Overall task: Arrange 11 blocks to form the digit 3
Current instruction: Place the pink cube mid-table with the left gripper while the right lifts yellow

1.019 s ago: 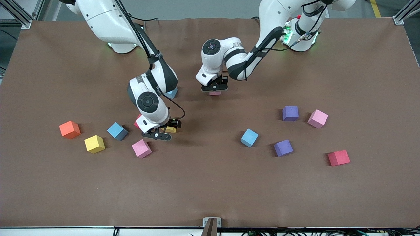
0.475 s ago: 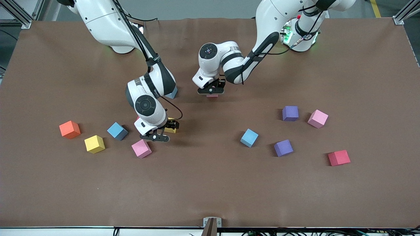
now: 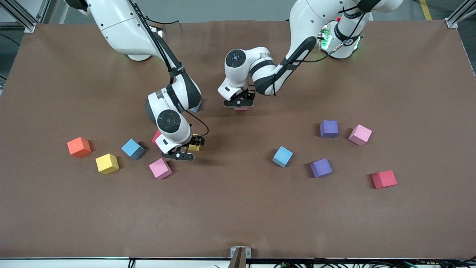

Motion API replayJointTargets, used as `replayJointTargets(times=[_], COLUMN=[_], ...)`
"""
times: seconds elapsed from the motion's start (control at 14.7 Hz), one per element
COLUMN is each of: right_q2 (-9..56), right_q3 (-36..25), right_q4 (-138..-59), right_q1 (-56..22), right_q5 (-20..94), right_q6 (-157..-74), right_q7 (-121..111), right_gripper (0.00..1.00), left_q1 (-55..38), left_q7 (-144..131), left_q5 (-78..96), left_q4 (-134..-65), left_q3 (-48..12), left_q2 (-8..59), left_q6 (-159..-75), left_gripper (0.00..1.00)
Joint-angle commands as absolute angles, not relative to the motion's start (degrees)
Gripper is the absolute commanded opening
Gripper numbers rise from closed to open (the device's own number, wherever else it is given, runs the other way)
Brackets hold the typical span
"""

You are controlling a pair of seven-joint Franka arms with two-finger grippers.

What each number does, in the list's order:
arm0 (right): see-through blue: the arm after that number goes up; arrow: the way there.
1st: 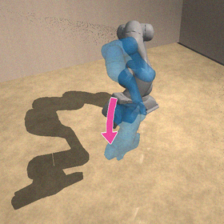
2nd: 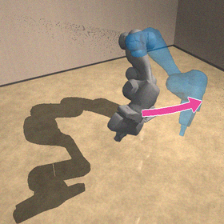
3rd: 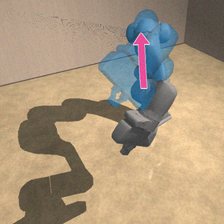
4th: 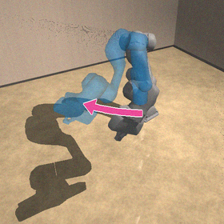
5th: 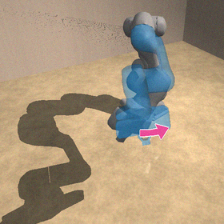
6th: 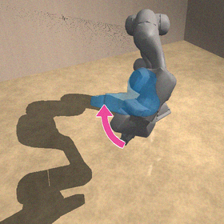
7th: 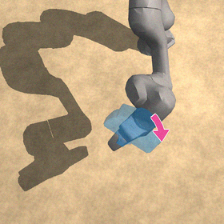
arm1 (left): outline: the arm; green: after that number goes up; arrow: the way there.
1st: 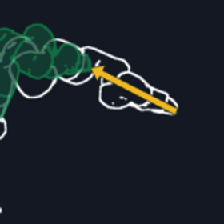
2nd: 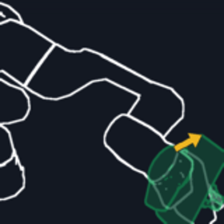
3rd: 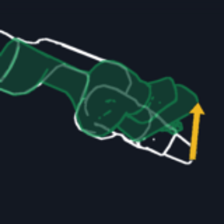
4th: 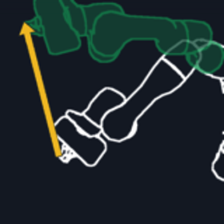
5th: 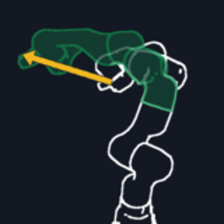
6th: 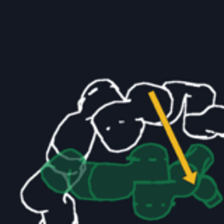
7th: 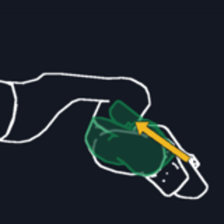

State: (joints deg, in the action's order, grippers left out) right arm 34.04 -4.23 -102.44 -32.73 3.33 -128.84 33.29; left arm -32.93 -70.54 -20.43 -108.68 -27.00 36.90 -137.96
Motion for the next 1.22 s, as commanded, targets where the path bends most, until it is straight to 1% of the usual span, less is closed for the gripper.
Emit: replayJointTargets(times=[0.0,0.07,0.14,0.2,0.27,0.34,0.41,0.48,0.54,0.61,0.68,0.81,0.95,1.02,1.09,1.15], right_q2=[35.7,35.7,35.8,35.9,35.9,35.9,35.9,35.9,35.9,35.8,35.6,35.2,34.5,33.4,32.8,32.5], right_q3=[-4.0,-4.0,-4.0,-4.0,-4.0,-4.0,-4.0,-4.0,-4.2,-4.4,-4.4,-4.5,-4.5,-4.6,-4.8,-5.2], right_q4=[-100.9,-100.7,-100.7,-100.7,-100.7,-100.7,-100.7,-100.7,-100.8,-100.8,-100.7,-99.9,-99.8,-99.1,-98.2,-97.0], right_q1=[-32.6,-32.6,-32.6,-32.6,-32.6,-32.3,-31.9,-31.6,-31.6,-31.4,-30.9,-30.8,-30.8,-30.8,-30.6,-30.3], right_q5=[3.6,3.6,3.6,3.7,4.7,7.4,9.7,10.3,10.4,10.5,10.5,10.5,10.3,10.2,10.2,10.2], right_q6=[-129.0,-129.0,-129.0,-129.0,-129.0,-128.8,-128.7,-128.1,-128.1,-127.4,-126.7,-126.4,-126.0,-124.5,-122.6,-120.6], right_q7=[33.3,33.3,33.3,33.5,33.5,33.4,33.4,33.4,33.3,33.3,34.4,37.9,43.1,45.3,47.6,50.0], right_gripper=[0.98,0.95,0.89,0.79,0.68,0.60,0.54,0.46,0.39,0.35,0.31,0.29,0.25,0.24,0.21,0.10], left_q1=[-33.7,-33.7,-33.7,-33.8,-33.8,-33.8,-33.8,-33.8,-33.8,-33.8,-33.8,-33.8,-33.7,-33.5,-33.1,-32.6], left_q7=[-70.8,-70.8,-70.8,-70.8,-70.8,-70.8,-70.8,-70.8,-70.8,-71.0,-71.1,-72.3,-73.1,-73.2,-73.2,-73.0], left_q5=[-19.5,-19.0,-18.8,-18.7,-18.7,-18.7,-18.7,-18.7,-18.6,-18.6,-18.6,-18.8,-18.8,-18.7,-18.7,-18.6], left_q4=[-107.7,-107.7,-107.7,-107.7,-107.8,-107.9,-107.8,-107.8,-107.9,-108.0,-108.0,-108.0,-108.0,-107.9,-107.9,-107.9], left_q3=[-27.9,-27.9,-28.0,-28.2,-28.8,-28.9,-28.9,-28.8,-28.9,-28.9,-28.9,-28.9,-29.1,-29.1,-29.4,-29.4], left_q2=[39.4,39.5,39.5,39.6,39.6,39.6,39.6,39.6,39.6,39.6,39.6,38.9,37.0,35.8,34.3,32.2], left_q6=[-137.8,-137.7,-137.8,-137.8,-137.8,-137.8,-137.8,-137.9,-137.9,-137.9,-137.9,-137.7,-137.1,-136.5,-135.3,-133.6], left_gripper=[0.18,0.19,0.19,0.20,0.20,0.21,0.22,0.25,0.40,0.81,1.00,1.00,1.00,1.00,1.00,1.00])
